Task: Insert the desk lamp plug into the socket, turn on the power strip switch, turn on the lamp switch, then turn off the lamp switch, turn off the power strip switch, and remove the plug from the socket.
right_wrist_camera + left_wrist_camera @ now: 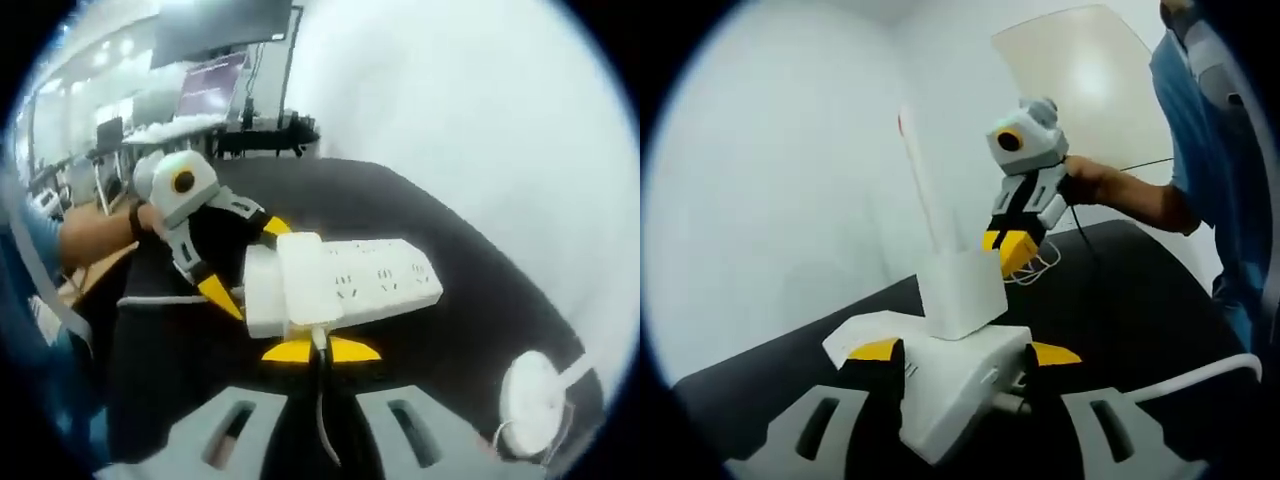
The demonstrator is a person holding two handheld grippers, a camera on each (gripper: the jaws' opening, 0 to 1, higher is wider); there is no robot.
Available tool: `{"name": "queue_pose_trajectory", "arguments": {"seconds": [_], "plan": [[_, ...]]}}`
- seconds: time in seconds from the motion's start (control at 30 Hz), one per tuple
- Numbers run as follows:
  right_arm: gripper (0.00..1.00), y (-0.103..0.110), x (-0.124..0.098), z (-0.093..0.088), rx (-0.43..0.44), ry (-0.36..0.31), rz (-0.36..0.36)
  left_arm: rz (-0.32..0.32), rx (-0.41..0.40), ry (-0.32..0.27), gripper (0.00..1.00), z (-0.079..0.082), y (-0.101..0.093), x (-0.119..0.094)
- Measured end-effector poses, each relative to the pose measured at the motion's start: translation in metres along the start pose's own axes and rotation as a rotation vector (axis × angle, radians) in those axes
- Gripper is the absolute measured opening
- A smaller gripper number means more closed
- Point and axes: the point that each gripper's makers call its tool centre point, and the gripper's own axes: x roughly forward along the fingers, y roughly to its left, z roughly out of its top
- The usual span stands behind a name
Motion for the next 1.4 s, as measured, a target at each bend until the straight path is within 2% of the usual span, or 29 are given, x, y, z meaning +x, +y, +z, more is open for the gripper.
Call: {"name": "queue_pose_trajectory", "arguments": {"seconds": [0.03, 0.07, 0.13, 0.3, 0.47, 0.57, 0.6, 0.67, 0.77, 0.93, 1.0, 1.03, 1.1, 1.13, 1.2, 1.27, 1.4], "plan": [[0.05, 0.000, 0.002, -0.005, 0.022, -0.003, 0.010, 0.000, 0.000, 0.000, 0.46, 0.000, 0.000, 0.000], [0.05, 0.001, 0.001, 0.000, 0.080, -0.075, 0.031, 0.000, 0.001, -0.001, 0.45, 0.000, 0.000, 0.000], [0.05, 0.000, 0.001, -0.007, 0.088, -0.065, 0.038, 0.000, 0.003, -0.003, 0.45, 0.000, 0.001, 0.000], [0.04, 0.001, 0.002, -0.008, 0.146, -0.105, 0.064, -0.001, 0.003, -0.005, 0.45, 0.000, 0.001, 0.000], [0.05, -0.001, 0.000, 0.000, 0.127, -0.082, 0.055, 0.000, 0.002, -0.002, 0.45, 0.000, 0.002, 0.000], [0.05, 0.001, -0.005, 0.013, 0.112, -0.088, 0.085, -0.001, 0.000, -0.001, 0.45, -0.001, 0.002, 0.000], [0.05, 0.001, -0.005, 0.015, 0.108, -0.068, 0.093, -0.001, 0.000, 0.001, 0.45, -0.001, 0.002, 0.001], [0.05, 0.001, -0.005, 0.017, 0.078, -0.041, 0.095, -0.002, -0.004, 0.002, 0.45, -0.001, 0.002, 0.001], [0.05, 0.002, -0.006, 0.024, 0.028, -0.033, 0.075, -0.002, -0.005, 0.002, 0.45, -0.001, 0.003, 0.001], [0.05, 0.001, -0.006, 0.013, 0.041, -0.056, 0.037, -0.003, 0.001, 0.000, 0.45, -0.001, 0.002, 0.001], [0.05, 0.002, -0.006, 0.011, 0.100, -0.119, 0.048, -0.003, 0.005, -0.002, 0.45, 0.000, 0.000, 0.001], [0.04, 0.001, -0.006, 0.007, 0.123, -0.118, 0.050, -0.003, 0.007, -0.002, 0.45, 0.000, -0.002, 0.000], [0.04, -0.002, -0.002, -0.007, 0.118, -0.095, 0.035, -0.003, 0.006, -0.003, 0.44, 0.002, -0.004, 0.000], [0.04, 0.000, -0.003, -0.004, 0.157, -0.143, 0.043, -0.003, 0.008, -0.005, 0.44, 0.003, -0.005, -0.001], [0.03, 0.000, -0.001, -0.012, 0.157, -0.133, 0.036, -0.003, 0.009, -0.007, 0.44, 0.003, -0.005, -0.002], [0.03, -0.001, -0.001, -0.011, 0.185, -0.164, 0.035, -0.003, 0.010, -0.008, 0.44, 0.003, -0.005, -0.002], [0.03, -0.001, -0.001, -0.008, 0.194, -0.171, 0.035, -0.003, 0.011, -0.008, 0.44, 0.008, -0.012, 0.000]]}}
